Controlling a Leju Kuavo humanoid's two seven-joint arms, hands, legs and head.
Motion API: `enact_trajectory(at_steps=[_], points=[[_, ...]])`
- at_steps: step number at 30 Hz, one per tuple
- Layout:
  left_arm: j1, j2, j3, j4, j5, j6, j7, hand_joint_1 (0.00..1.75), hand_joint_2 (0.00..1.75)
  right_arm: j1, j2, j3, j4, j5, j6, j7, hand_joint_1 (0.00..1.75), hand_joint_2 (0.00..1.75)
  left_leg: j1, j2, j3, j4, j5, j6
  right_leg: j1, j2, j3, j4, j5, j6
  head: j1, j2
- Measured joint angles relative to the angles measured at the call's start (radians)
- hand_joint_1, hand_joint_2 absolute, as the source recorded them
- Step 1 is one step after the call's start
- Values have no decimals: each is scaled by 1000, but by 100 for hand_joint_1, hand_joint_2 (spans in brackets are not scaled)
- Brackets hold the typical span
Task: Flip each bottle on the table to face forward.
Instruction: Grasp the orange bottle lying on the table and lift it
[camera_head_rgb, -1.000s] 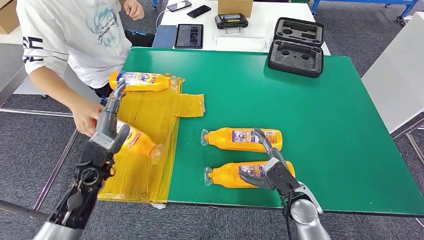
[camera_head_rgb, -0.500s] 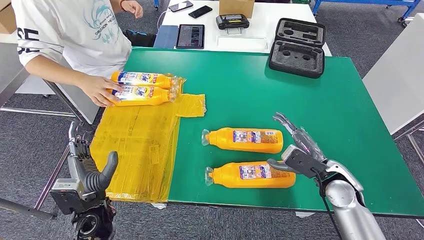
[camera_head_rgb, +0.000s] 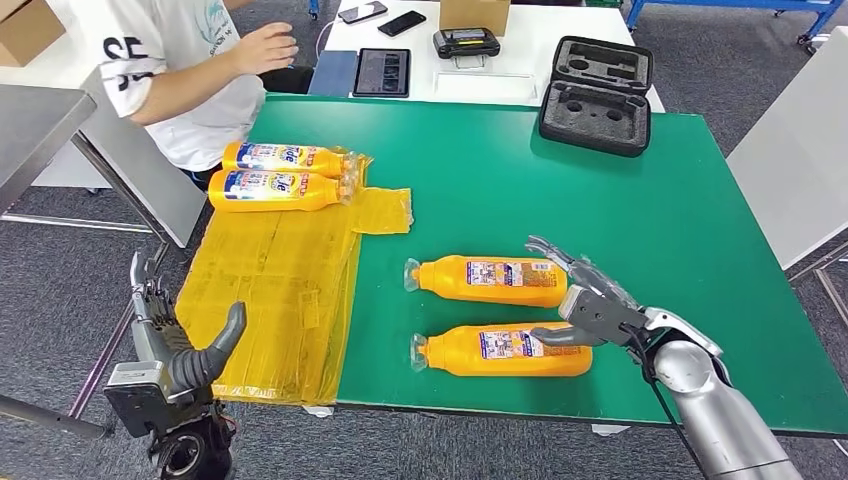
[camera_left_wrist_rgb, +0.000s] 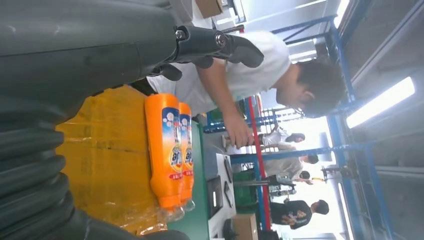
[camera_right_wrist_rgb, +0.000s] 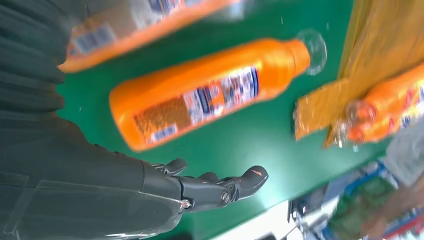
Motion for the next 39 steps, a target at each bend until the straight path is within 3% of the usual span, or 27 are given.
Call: enact_trajectory(at_steps=[6, 17, 39], points=[[7, 2, -20, 0, 10, 12, 1, 0, 175, -5, -23, 63, 37, -33, 11, 1, 0, 175, 0, 0, 0, 0, 0, 0, 0, 0, 0, 0, 0, 0, 0, 0], [-3, 8, -38, 0, 23, 10, 10, 0, 175, -4, -12, 133, 68, -32, -28, 41, 0, 175, 0, 0, 0, 0, 0, 0, 0, 0, 0, 0, 0, 0, 0, 0], [-10, 26, -55, 1, 49, 31, 11, 0, 175, 21, -47, 144, 65, -17, -44, 93, 0, 175, 0, 0, 0, 0, 0, 0, 0, 0, 0, 0, 0, 0, 0, 0]])
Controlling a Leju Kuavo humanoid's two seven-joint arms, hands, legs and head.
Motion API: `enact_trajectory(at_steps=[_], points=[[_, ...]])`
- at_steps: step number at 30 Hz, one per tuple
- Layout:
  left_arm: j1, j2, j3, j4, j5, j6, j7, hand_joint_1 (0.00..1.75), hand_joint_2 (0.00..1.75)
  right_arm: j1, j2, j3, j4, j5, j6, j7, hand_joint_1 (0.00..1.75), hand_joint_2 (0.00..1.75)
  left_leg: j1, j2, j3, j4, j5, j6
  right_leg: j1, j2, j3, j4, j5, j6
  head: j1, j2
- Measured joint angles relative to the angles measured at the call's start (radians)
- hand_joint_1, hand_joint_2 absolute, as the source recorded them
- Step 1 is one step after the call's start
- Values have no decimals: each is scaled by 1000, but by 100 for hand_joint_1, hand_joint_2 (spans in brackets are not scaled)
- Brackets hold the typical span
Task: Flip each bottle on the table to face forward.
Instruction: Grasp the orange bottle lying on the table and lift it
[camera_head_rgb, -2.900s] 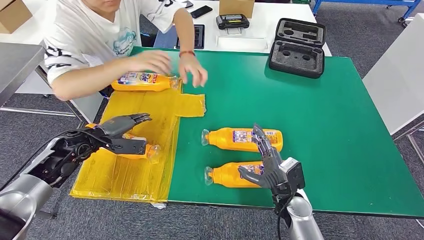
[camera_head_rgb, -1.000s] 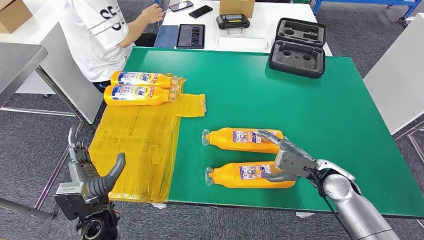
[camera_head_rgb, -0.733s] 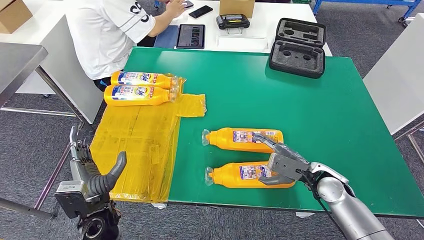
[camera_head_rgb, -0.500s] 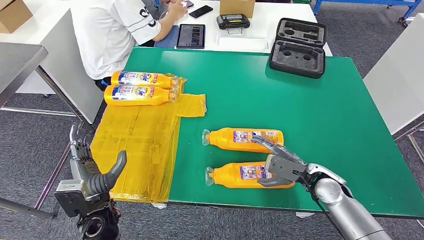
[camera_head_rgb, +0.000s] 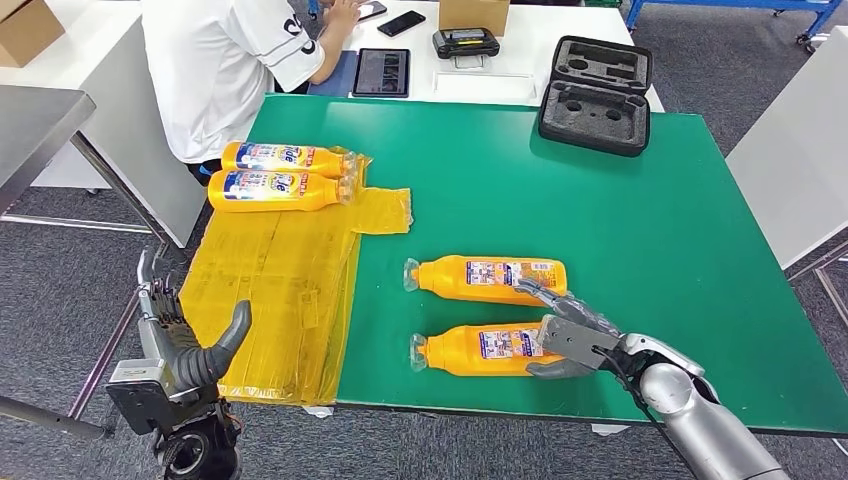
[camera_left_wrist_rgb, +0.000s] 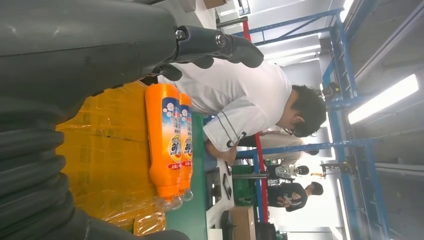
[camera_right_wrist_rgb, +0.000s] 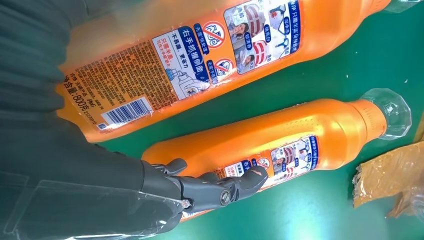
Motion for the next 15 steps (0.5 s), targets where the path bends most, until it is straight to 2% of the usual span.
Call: enact_trajectory(at_steps=[9, 15], points=[[-1, 3, -3, 0, 5, -2, 0, 0, 175, 1, -4, -1, 0, 0, 0, 7, 0, 175, 0, 0, 0, 0, 0, 0, 0, 0, 0, 0, 0, 0, 0, 0], [-7, 4, -8, 4, 27, -9, 9, 0, 175, -5, -31, -5, 0, 1, 8, 25, 0, 175, 0, 0, 0, 0, 0, 0, 0, 0, 0, 0, 0, 0, 0, 0]])
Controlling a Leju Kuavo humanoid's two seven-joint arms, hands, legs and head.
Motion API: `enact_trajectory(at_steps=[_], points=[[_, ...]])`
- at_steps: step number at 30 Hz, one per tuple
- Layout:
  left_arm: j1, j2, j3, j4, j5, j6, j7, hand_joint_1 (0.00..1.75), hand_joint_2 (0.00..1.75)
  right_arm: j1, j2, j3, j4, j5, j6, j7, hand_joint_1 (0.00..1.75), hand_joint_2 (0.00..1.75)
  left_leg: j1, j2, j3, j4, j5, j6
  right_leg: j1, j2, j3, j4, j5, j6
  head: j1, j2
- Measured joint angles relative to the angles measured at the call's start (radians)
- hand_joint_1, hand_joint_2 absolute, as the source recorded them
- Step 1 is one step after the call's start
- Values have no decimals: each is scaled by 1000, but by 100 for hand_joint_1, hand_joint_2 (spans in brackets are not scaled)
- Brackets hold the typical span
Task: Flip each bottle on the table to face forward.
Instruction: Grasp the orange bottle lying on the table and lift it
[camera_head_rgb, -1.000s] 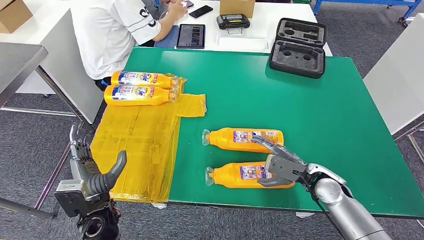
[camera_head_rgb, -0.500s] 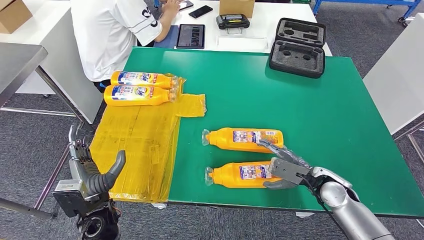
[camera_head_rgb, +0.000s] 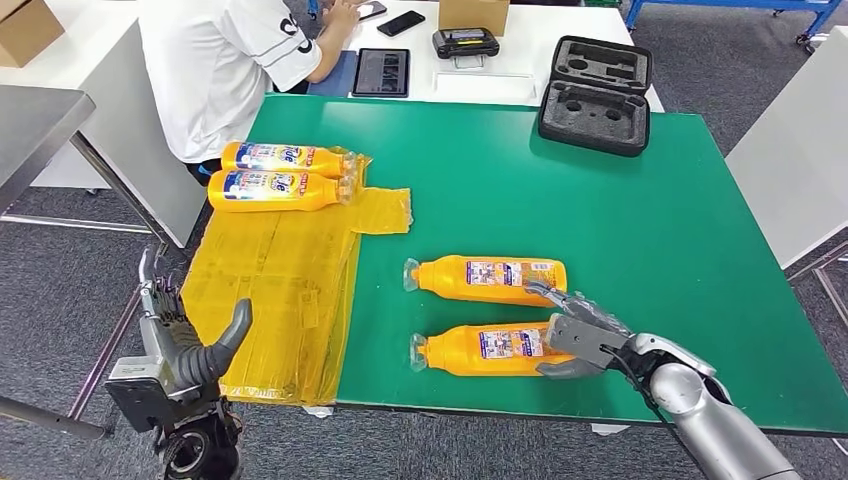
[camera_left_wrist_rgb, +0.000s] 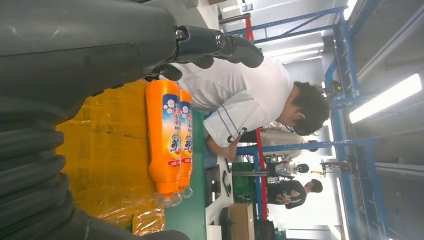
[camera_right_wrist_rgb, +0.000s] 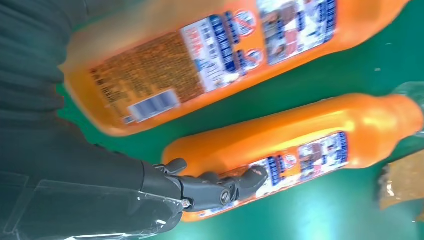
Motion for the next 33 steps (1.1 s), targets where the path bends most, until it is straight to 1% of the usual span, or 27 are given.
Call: enact_trajectory(at_steps=[4, 9, 13, 20, 27, 33], points=[[1, 0, 1, 0, 15, -11, 9, 0, 175, -35, -9, 11, 8, 3, 16, 8, 0, 175, 0, 0, 0, 0, 0, 0, 0, 0, 0, 0, 0, 0, 0, 0], [2, 0, 3, 7, 41, -42, 11, 0, 175, -110, -27, 40, 39, -10, 49, 34, 0, 175, 0, 0, 0, 0, 1, 0, 0, 0, 0, 0, 0, 0, 0, 0], [-8, -3, 4, 24, 60, -54, 8, 0, 175, -171, -25, 83, 90, -14, 66, 49, 0, 175, 0, 0, 0, 0, 1, 1, 0, -1, 0, 0, 0, 0, 0, 0], [-8, -8, 5, 41, 67, -54, -1, 0, 175, -275, -16, 177, 189, -54, 92, 49, 0, 175, 0, 0, 0, 0, 1, 1, 0, -1, 0, 0, 0, 0, 0, 0], [-8, -9, 7, 41, 67, -48, -1, 0, 175, -327, 5, 247, 230, -77, 89, 49, 0, 175, 0, 0, 0, 0, 1, 1, 0, -1, 0, 0, 0, 0, 0, 0], [-6, -9, 9, 40, 64, -47, -3, 0, 175, -333, 13, 278, 220, -90, 59, 49, 0, 175, 0, 0, 0, 0, 1, 1, 0, -2, 0, 0, 0, 0, 0, 0]])
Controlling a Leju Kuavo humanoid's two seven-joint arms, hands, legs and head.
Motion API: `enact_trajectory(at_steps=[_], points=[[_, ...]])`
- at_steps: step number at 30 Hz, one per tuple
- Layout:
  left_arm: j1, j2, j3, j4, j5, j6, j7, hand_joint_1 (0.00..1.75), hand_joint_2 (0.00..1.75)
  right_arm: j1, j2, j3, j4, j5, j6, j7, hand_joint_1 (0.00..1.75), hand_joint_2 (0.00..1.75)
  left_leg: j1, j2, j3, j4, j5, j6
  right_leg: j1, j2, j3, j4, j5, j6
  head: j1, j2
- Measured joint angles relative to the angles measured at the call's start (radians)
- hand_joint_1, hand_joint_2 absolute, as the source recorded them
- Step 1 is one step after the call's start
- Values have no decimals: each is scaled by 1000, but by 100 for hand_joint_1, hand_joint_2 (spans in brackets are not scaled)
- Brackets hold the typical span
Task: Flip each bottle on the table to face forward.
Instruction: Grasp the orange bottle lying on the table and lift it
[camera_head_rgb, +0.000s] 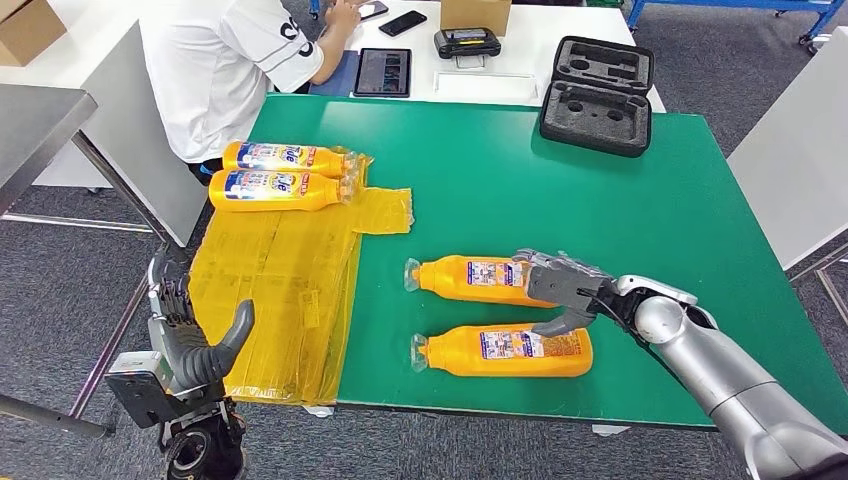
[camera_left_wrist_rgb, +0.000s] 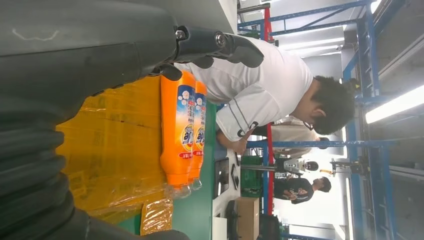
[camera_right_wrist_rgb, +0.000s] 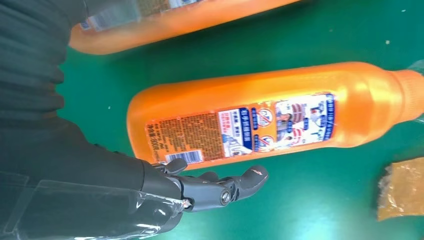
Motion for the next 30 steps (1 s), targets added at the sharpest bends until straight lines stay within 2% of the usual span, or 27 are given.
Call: enact_trajectory(at_steps=[5, 10, 19, 24, 30], points=[[0, 0, 0, 0, 0, 0, -1, 0, 175, 3, -4, 4, -13, -3, -7, 0, 0, 175, 0, 0, 0, 0, 0, 0, 0, 0, 0, 0, 0, 0, 0, 0], [3, 0, 4, 0, -4, 1, -4, 0, 175, 34, -35, 16, -96, -3, -34, 3, 0, 175, 0, 0, 0, 0, 0, 0, 0, 0, 0, 0, 0, 0, 0, 0], [17, 0, 9, -4, -15, 0, 6, 0, 175, 179, -56, -40, -251, 80, -98, 29, 0, 175, 0, 0, 0, 0, -1, 0, 0, 0, 0, 0, 0, 0, 0, 0], [20, 0, 10, -10, -18, -9, 13, 0, 175, 269, -72, -94, -334, 98, -106, 43, 0, 175, 0, 0, 0, 0, -1, 0, 0, 0, 0, 0, 0, 0, 0, 0], [19, 0, 10, -11, -19, -13, 18, 0, 175, 324, -91, -139, -389, 103, -107, 51, 0, 175, 0, 0, 0, 0, -1, 0, 0, 0, 0, 0, 0, 0, 0, 0]])
